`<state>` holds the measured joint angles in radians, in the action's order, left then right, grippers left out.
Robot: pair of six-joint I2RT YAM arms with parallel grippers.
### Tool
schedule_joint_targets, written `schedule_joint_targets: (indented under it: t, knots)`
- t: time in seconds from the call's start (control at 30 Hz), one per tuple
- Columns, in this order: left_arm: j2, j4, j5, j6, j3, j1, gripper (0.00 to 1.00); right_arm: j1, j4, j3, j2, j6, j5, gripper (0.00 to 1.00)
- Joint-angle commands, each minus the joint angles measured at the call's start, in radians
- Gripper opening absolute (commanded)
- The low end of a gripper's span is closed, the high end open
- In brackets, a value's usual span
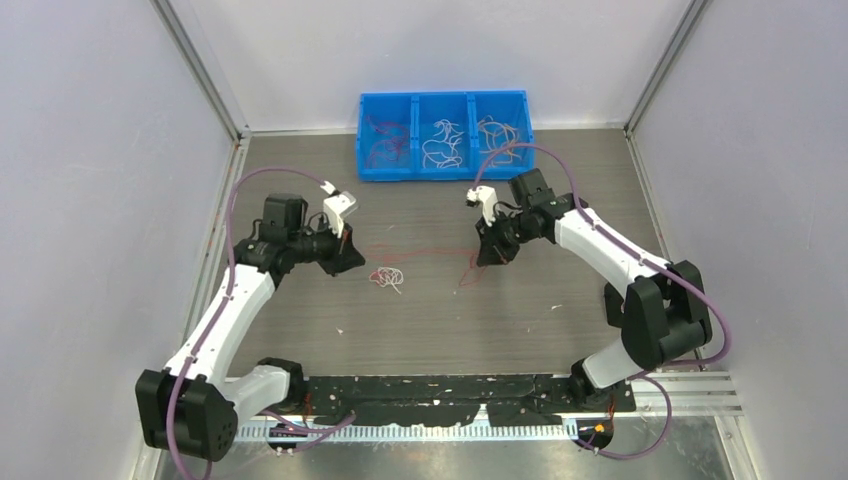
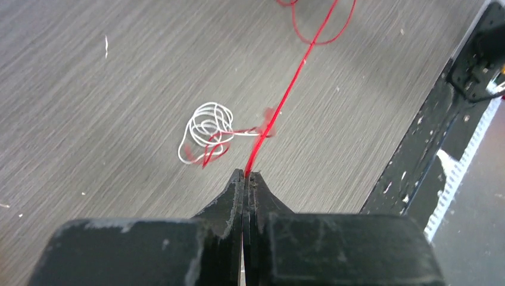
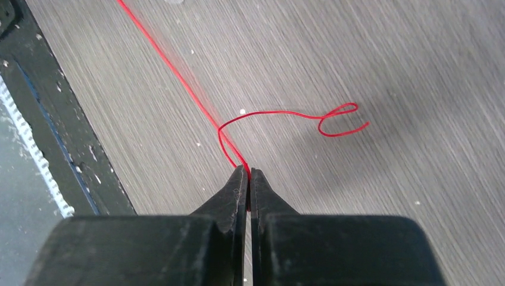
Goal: Untangle the cables
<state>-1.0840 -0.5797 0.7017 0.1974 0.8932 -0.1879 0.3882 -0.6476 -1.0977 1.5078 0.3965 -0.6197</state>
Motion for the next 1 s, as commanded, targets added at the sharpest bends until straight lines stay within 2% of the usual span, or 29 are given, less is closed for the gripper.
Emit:
schedule_joint_targets:
  t: [0.0, 0.1, 0.2, 0.33, 0.37, 0.4, 0.43, 0.47, 0.53, 0.67, 0.8, 0.87, 0.97]
  knots:
    - [0.059, -0.036, -0.012, 0.128, -0.032, 0.019, 0.0, -0.055, -0.104, -0.011, -0.004, 0.085, 0.07, 0.05]
    - [0.049, -0.024, 0.035, 0.127, -0.014, 0.008, 0.0, -0.067, -0.096, -0.013, 0.003, 0.086, 0.085, 0.05]
    - [0.001, -0.026, 0.009, 0.118, 0.015, -0.039, 0.0, -0.068, -0.084, -0.038, 0.025, 0.065, 0.075, 0.05]
    - [-0.081, -0.166, -0.033, 0.311, 0.05, -0.121, 0.0, -0.067, -0.113, -0.087, 0.07, 0.077, 0.057, 0.05]
    - [-0.093, -0.173, -0.054, 0.349, 0.043, -0.135, 0.05, -0.067, -0.133, -0.094, 0.085, 0.093, 0.069, 0.06]
    - [-0.096, -0.163, -0.06, 0.37, 0.026, -0.138, 0.22, -0.067, -0.15, -0.095, 0.097, 0.101, 0.077, 0.1]
    - [-0.101, -0.132, -0.069, 0.374, 0.008, -0.139, 0.46, -0.067, -0.156, -0.095, 0.103, 0.112, 0.088, 0.2]
    - [-0.108, -0.099, -0.079, 0.375, -0.009, -0.139, 0.55, -0.067, -0.166, -0.095, 0.112, 0.114, 0.091, 0.22]
    - [-0.132, -0.039, -0.08, 0.414, -0.025, -0.14, 0.62, -0.068, -0.17, -0.096, 0.117, 0.11, 0.09, 0.26]
    - [-0.2, 0.03, -0.074, 0.561, -0.023, -0.146, 0.66, -0.068, -0.176, -0.102, 0.128, 0.093, 0.109, 0.29]
    - [-0.27, 0.011, -0.085, 0.818, -0.028, -0.196, 0.67, -0.07, -0.216, -0.122, 0.139, 0.093, 0.142, 0.48]
    - [-0.3, 0.016, -0.1, 0.867, -0.03, -0.227, 0.67, -0.069, -0.219, -0.127, 0.124, 0.078, 0.127, 0.63]
    - [-0.369, -0.011, -0.191, 0.866, 0.011, -0.292, 0.63, -0.069, -0.219, -0.135, 0.097, 0.056, 0.103, 0.69]
